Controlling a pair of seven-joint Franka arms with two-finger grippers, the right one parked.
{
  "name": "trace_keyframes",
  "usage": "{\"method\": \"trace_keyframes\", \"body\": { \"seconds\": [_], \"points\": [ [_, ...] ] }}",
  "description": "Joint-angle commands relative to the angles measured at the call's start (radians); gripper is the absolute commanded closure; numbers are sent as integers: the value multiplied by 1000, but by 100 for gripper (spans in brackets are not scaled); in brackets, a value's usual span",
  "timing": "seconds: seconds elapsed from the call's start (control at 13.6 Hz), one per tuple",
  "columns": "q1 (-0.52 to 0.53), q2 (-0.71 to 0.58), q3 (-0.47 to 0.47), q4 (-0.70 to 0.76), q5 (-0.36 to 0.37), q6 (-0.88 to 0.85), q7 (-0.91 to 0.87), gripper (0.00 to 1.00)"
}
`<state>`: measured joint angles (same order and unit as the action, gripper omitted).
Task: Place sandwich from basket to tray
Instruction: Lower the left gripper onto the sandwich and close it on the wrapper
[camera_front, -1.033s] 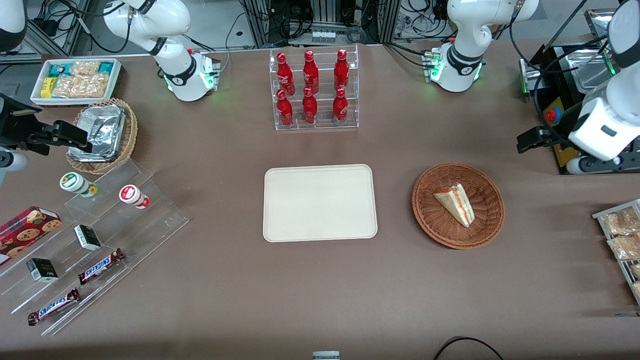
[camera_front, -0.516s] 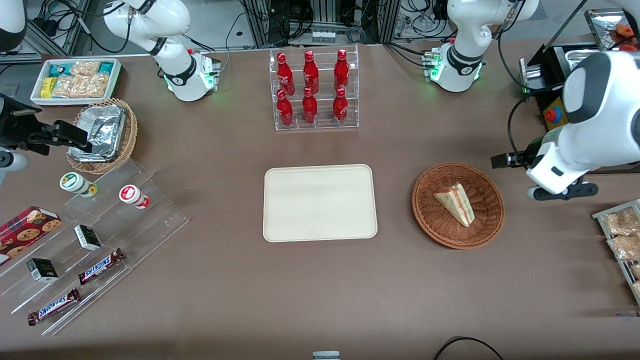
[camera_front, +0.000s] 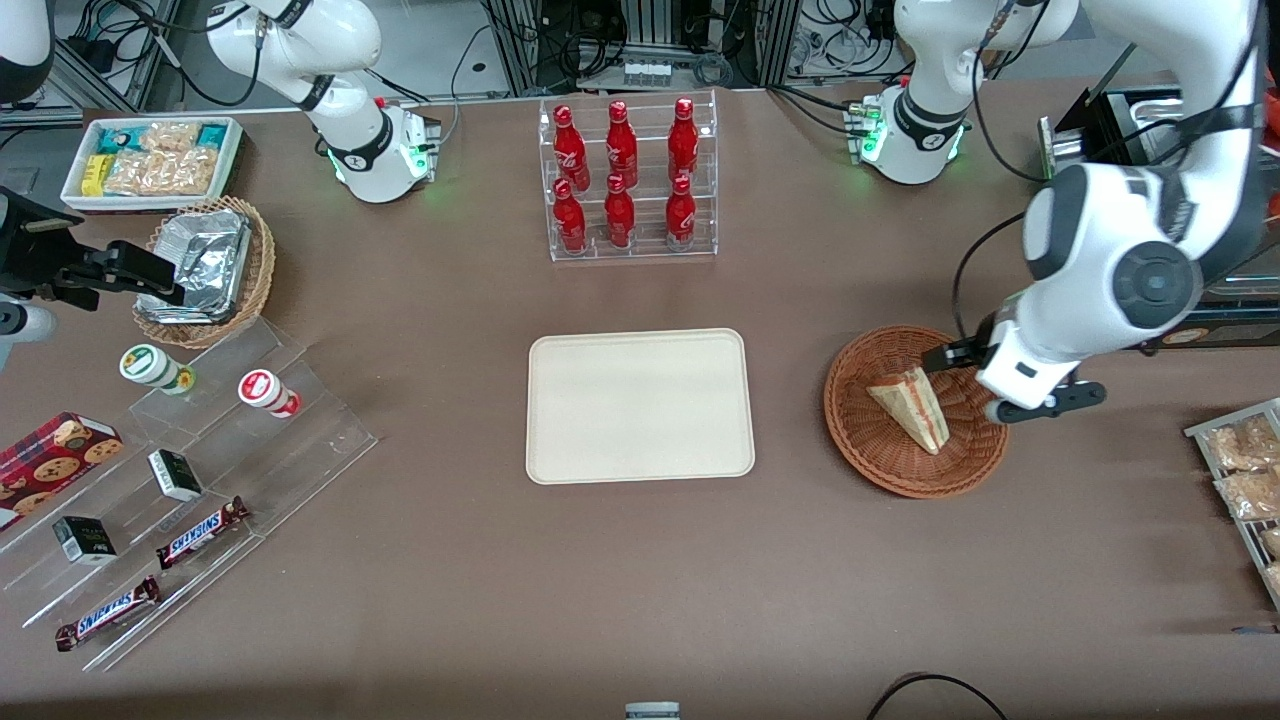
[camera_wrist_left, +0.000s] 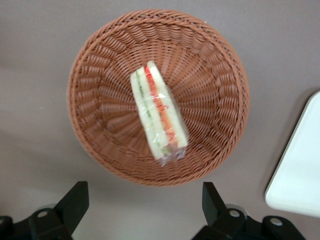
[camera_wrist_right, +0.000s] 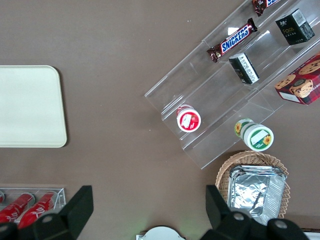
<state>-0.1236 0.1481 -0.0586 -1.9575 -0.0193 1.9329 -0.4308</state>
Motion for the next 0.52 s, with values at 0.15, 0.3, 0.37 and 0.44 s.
{"method": "trace_keyframes", "body": {
  "seconds": [0.15,0.3,0.37,0.44],
  "points": [
    [-8,-38,6,-150,1,208,-185,0],
    [-8,-53,6,-213,1,305,-310,0],
    [-8,-48,6,-230,1,343,-386,0],
    [-8,-42,6,-236,1,375,-460,0]
  ]
}}
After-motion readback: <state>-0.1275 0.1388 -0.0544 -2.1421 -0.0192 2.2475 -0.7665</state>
